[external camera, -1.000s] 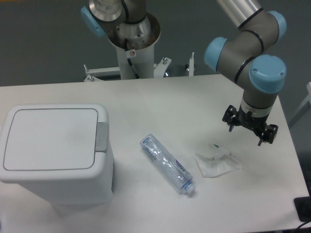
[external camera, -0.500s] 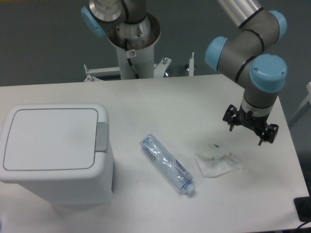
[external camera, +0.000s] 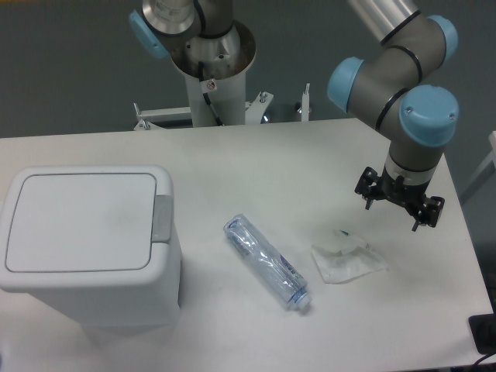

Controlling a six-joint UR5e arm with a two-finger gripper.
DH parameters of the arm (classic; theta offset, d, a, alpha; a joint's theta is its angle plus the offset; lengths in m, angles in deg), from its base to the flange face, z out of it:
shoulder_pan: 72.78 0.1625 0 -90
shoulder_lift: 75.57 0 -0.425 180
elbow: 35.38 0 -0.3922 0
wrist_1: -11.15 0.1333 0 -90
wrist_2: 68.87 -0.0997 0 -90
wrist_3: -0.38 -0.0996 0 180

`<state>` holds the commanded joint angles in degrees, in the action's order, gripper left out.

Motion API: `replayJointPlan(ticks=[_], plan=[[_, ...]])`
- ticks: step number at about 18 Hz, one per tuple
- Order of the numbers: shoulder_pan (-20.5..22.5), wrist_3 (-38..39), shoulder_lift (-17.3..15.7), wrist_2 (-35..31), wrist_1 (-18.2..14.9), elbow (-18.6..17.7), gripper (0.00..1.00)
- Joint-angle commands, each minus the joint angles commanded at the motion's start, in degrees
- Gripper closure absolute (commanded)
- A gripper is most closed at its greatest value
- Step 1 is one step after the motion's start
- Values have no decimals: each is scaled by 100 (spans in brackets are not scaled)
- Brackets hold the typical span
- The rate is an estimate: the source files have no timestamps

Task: Open the trash can
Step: 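Move the gripper over to the trash can lid's hinge edge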

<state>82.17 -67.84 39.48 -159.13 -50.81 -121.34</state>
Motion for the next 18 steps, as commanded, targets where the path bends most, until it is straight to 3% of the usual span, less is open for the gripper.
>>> replayJointPlan(ticks=[5,12,18], plan=[[-324,1081,-141,764,-62,0,0],[-966,2707,-422,1449,-571,158,0],[-1116,3481,-799,2232,-686,272,0]])
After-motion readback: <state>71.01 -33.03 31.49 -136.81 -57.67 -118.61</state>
